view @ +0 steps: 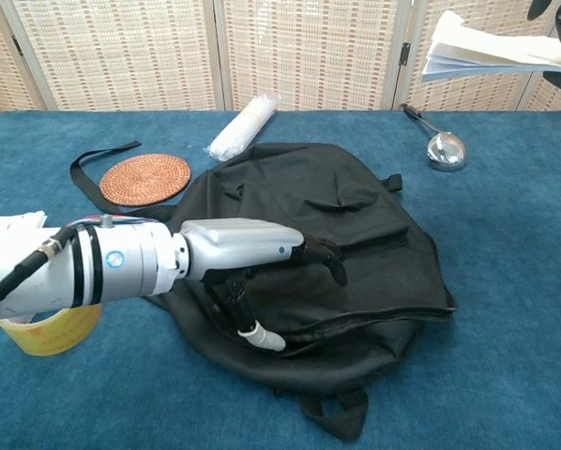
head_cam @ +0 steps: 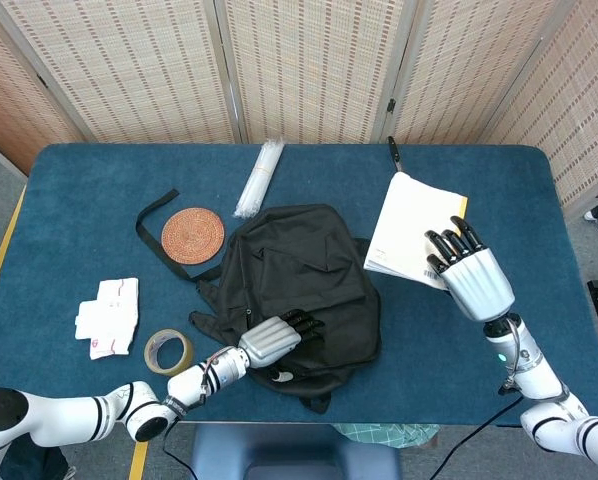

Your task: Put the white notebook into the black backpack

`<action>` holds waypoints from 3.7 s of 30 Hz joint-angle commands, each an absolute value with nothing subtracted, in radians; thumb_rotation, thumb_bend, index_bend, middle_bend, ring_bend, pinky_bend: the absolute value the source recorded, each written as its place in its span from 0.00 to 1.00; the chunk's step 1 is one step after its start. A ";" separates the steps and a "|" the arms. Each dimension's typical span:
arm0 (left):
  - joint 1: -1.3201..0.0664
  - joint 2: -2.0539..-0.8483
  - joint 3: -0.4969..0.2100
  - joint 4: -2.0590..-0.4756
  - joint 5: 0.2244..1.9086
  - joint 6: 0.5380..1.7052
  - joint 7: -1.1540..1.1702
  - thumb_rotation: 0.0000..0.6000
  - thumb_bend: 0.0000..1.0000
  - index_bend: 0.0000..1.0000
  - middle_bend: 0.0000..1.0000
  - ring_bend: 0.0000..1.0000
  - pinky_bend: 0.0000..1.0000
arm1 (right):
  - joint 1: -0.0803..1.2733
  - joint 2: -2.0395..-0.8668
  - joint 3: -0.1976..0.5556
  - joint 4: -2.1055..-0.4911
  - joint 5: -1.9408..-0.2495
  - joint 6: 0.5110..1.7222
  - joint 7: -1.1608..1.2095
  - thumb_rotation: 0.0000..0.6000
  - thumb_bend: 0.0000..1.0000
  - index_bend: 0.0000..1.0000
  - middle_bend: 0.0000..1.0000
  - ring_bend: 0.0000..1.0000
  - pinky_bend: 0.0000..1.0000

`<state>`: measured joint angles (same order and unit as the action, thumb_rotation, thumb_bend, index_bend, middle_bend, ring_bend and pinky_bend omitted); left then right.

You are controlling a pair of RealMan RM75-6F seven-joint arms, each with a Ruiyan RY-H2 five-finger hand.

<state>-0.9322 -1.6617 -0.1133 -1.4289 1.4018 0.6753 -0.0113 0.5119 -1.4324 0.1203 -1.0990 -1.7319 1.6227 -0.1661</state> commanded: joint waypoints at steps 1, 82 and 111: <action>-0.922 -1.662 -0.120 -1.420 1.377 0.686 -0.031 1.00 0.32 0.31 0.11 0.11 0.00 | 0.511 -1.434 0.120 -1.097 -1.732 1.623 -0.165 1.00 0.52 0.79 0.38 0.39 0.25; -1.001 -1.631 -0.352 -1.213 1.129 0.745 -0.174 1.00 0.47 0.58 0.30 0.24 0.00 | 0.580 -1.576 -0.107 -1.110 -2.106 1.523 0.151 1.00 0.53 0.81 0.42 0.44 0.33; -0.987 -1.587 -0.343 -1.281 1.120 0.768 -0.176 1.00 0.47 0.58 0.30 0.23 0.00 | 0.756 -1.983 -0.060 -0.465 -1.980 1.393 0.082 1.00 0.53 0.81 0.42 0.44 0.33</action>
